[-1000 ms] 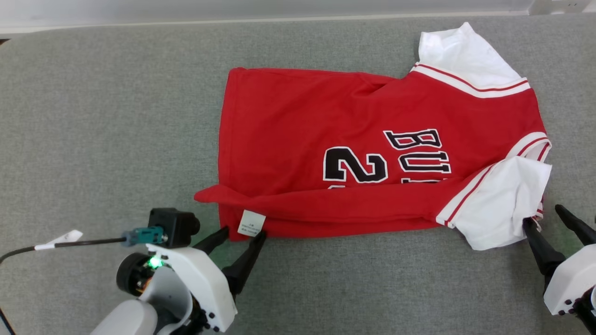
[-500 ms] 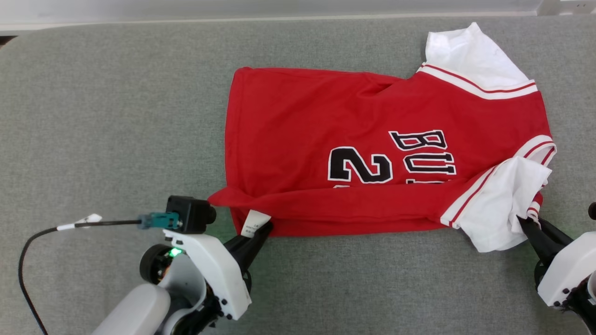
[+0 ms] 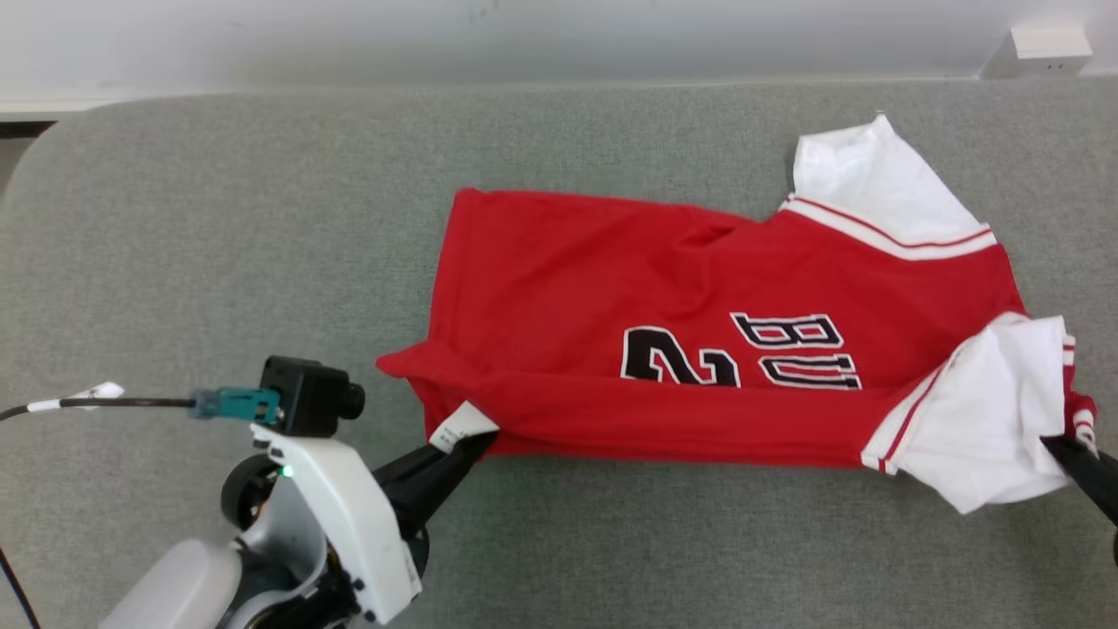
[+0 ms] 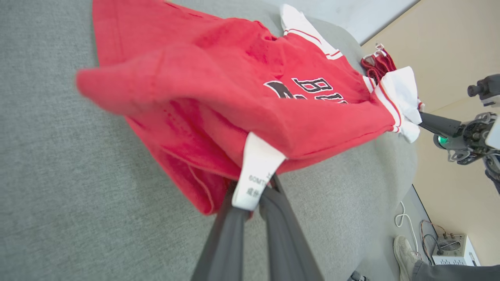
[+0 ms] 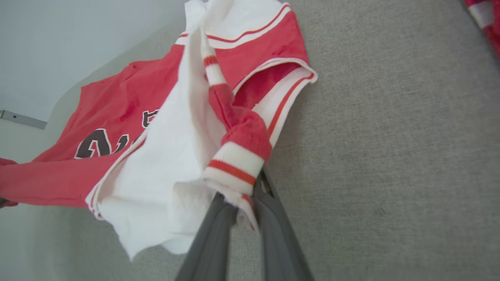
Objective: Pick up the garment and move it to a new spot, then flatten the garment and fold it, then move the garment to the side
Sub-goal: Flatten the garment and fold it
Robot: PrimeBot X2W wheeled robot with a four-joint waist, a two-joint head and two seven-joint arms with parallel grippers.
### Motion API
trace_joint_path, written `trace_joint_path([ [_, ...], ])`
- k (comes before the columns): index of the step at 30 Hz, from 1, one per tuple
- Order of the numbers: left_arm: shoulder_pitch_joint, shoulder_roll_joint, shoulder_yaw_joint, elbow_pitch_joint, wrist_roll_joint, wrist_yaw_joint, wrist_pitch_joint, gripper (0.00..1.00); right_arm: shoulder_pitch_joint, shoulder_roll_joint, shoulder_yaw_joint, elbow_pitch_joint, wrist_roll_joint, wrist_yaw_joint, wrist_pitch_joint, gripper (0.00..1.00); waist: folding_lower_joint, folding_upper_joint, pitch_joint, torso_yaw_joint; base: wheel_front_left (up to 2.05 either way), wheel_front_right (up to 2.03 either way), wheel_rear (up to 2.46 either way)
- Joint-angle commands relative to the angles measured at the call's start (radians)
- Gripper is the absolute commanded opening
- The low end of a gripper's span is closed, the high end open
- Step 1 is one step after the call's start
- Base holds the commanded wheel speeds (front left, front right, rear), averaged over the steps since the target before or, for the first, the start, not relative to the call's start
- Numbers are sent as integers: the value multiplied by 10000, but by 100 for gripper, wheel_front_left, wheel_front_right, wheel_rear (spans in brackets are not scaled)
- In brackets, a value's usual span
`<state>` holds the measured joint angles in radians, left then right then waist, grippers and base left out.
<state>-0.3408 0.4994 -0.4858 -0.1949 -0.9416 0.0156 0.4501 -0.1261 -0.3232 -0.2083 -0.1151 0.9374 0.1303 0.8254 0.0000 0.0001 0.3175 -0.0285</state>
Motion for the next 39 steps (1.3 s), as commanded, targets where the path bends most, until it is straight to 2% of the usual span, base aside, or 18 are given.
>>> trace_joint_path([
  [1,245,232,99,-246,-81,81,117,0,259,161,-411,-253,63,4,528,0,0,-1,-149,34,0,0,0],
  [4,474,384,92,-561,-210,134,282,0,524,400,-909,-527,28,4,1190,0,0,-1,-281,41,0,0,0],
  [5,718,576,124,-876,-368,183,444,0,807,578,-1321,-851,-88,4,1833,0,0,-1,-373,48,0,0,0],
  [6,718,576,124,-876,-368,183,444,0,807,578,-1321,-851,-88,4,1833,0,0,-1,-373,48,0,0,0],
  [8,1165,764,134,-1340,-599,298,635,0,1375,832,-1755,-1409,-232,4,2920,0,0,-1,-478,77,0,0,0],
  [13,1835,913,76,-1679,-696,547,640,0,2236,1105,-1956,-2077,-448,4,4114,0,0,-1,-538,78,0,0,0],
  [17,2406,864,-227,-1453,-429,698,518,0,2691,1167,-1776,-2376,-877,4,4160,0,0,-1,-518,77,0,0,0],
  [18,2493,827,-340,-1345,-309,714,465,0,2761,1134,-1650,-2370,-1038,4,4051,3,0,-1,-514,76,0,0,0],
  [19,2552,709,-415,-1213,-269,752,397,0,2807,1061,-1524,-2351,-1179,4,3909,23,0,-1,-507,79,0,0,0],
  [20,2585,617,-489,-1066,-224,793,336,0,2834,993,-1379,-2308,-1295,4,3745,47,0,-1,-505,86,0,0,0],
  [21,2592,599,-586,-920,-111,778,304,0,2890,861,-1195,-2273,-1442,4,3568,100,0,-1,-506,88,0,0,0],
  [22,2582,535,-661,-790,-19,771,237,0,2945,684,-997,-2254,-1593,4,3388,100,0,-1,-509,88,0,0,0],
  [23,2571,432,-724,-687,56,788,192,10,2992,601,-846,-2182,-1683,4,3209,100,0,-1,-515,90,0,0,0],
  [27,2442,224,-831,-398,119,719,37,28,3160,27,-490,-1936,-1925,4,2514,100,0,-1,-600,101,0,0,0],
  [35,2125,94,-588,-204,323,784,-385,35,3476,-1119,-446,-1985,-2127,4,1285,100,0,-1,-737,12,0,0,0],
  [36,2110,105,-532,-203,411,799,-503,39,3560,-1296,-445,-2049,-2226,4,1065,100,0,-1,-765,-4,0,0,0],
  [37,2091,134,-494,-224,490,795,-663,48,3615,-1418,-451,-2120,-2287,4,810,100,0,-1,-793,-29,0,0,0],
  [39,2131,117,-414,-198,623,866,-904,58,3603,-1398,-650,-2207,-2388,4,189,100,0,-1,-843,-73,0,0,0],
])
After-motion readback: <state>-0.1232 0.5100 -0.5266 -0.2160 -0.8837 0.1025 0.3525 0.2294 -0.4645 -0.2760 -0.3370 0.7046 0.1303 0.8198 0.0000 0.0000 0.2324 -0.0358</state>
